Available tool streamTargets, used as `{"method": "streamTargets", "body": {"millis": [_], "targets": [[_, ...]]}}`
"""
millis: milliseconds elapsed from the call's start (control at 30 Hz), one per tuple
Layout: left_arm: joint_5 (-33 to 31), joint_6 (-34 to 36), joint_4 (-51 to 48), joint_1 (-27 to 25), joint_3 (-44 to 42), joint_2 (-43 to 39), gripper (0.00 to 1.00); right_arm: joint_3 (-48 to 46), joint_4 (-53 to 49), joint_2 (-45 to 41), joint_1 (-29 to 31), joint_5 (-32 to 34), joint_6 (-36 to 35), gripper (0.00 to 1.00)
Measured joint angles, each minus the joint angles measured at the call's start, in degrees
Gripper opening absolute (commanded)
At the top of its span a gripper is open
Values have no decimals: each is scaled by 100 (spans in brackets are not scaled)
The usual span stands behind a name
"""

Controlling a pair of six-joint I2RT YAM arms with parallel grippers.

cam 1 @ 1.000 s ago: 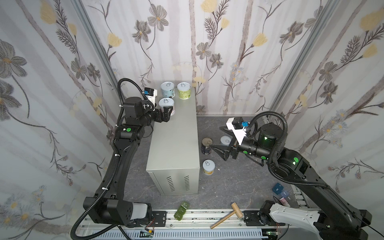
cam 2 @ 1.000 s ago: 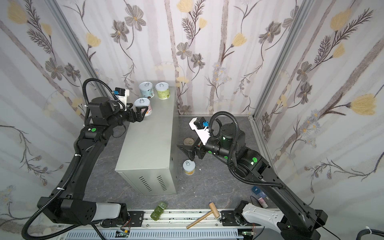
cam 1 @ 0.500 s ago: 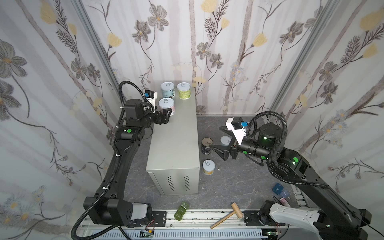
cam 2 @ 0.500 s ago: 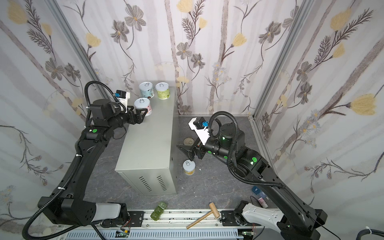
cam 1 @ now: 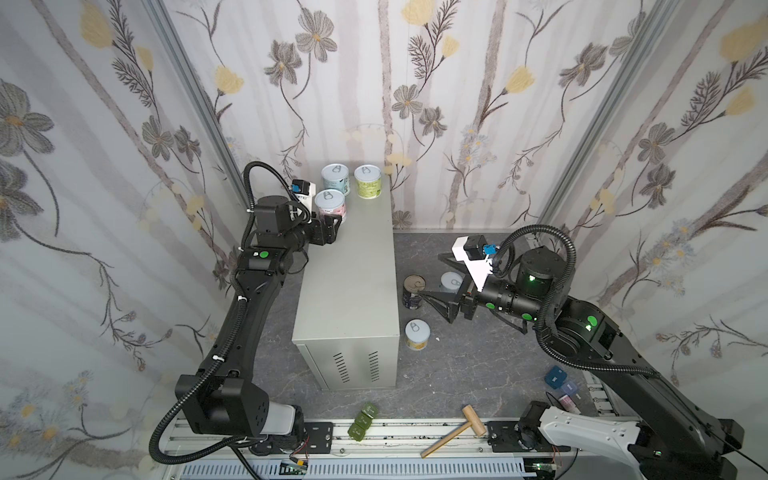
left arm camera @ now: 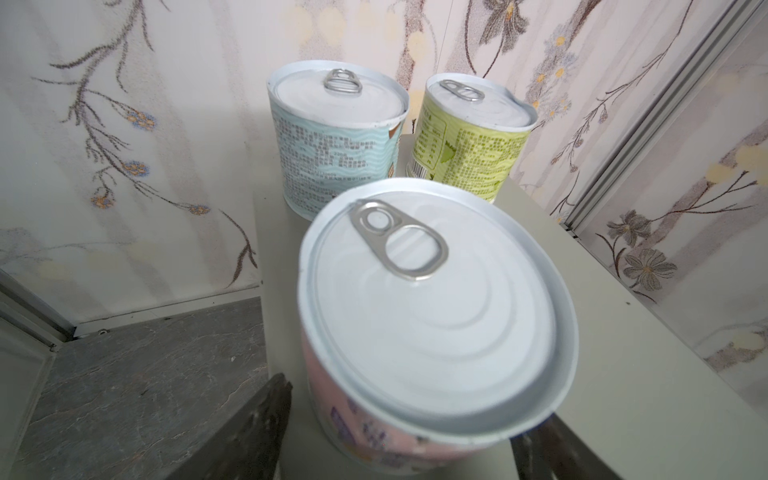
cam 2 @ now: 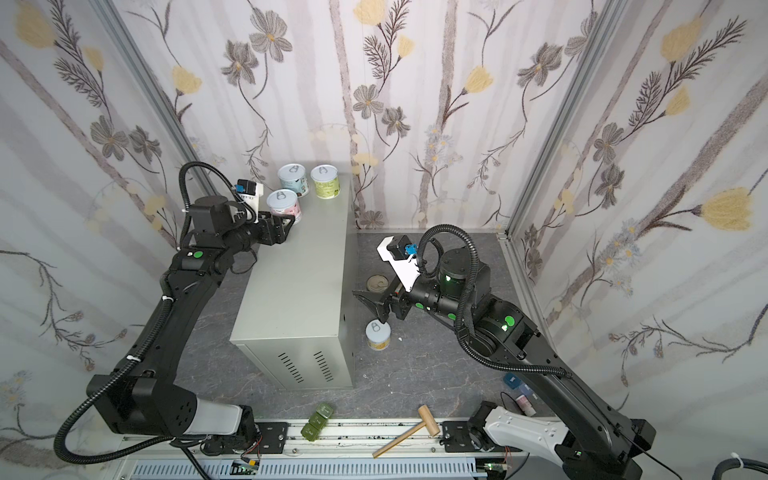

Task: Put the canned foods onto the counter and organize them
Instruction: 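Lower the pink can onto the cabinet and open the left gripper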

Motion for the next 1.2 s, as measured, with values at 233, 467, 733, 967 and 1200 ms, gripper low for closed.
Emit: {"method": "streamTargets", "body": {"millis": [233,467,733,967,1200], "targets": [[59,0,37,13,125,162,80,-17,70,2,4,0,-2,100],[129,0,72,13,262,310,80,-50,85,-11,4,2,-2,100],[146,7,81,13,367,426,73,-85,111,-61,9,4,-2,100],[173,2,83,13,483,555,73,-107,122,-72,11,7,0,100],[188,2,87,13,494,573,73,-129,125,-90,15,26,0,100]]}}
